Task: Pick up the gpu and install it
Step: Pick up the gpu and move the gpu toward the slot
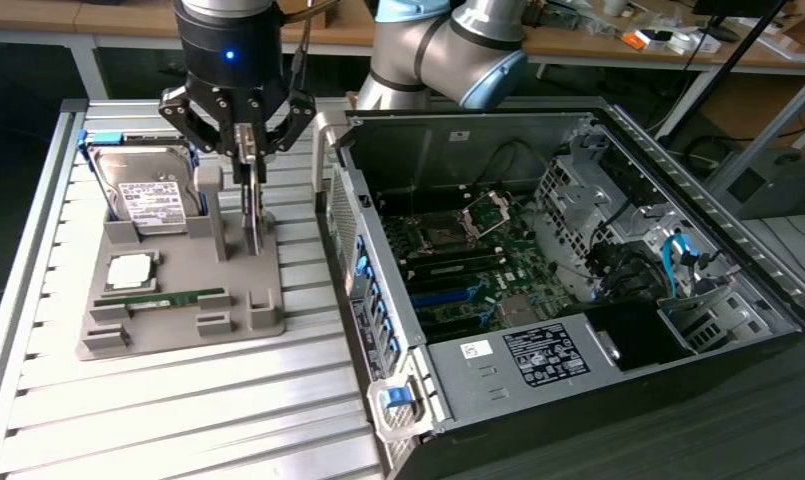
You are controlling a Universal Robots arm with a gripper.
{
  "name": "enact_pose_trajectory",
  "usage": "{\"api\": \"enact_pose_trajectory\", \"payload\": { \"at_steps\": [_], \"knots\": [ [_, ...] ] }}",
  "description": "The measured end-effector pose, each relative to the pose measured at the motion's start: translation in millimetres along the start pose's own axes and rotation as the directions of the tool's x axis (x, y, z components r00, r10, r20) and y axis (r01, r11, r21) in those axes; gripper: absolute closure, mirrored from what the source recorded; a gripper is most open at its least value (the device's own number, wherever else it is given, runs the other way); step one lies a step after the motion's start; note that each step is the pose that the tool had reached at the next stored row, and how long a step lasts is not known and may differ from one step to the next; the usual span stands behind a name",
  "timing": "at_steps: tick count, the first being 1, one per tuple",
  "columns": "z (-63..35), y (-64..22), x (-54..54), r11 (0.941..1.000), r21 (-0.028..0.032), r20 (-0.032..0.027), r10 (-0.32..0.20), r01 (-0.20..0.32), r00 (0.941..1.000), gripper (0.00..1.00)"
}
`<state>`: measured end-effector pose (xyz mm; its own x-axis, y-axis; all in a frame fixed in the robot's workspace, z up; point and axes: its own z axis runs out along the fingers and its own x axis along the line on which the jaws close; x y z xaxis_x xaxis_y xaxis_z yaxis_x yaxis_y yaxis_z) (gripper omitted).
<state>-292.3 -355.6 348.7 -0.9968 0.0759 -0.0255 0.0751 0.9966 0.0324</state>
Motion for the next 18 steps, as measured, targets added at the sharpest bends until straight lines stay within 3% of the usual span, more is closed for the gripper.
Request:
{"api": "enact_pose_trajectory", "payload": {
  "at_steps": [18],
  "knots": [
    [-22.5,0.7,-0.5,1.0,0.0001,0.0,0.0,0.0,1.0,0.73]
  ]
}}
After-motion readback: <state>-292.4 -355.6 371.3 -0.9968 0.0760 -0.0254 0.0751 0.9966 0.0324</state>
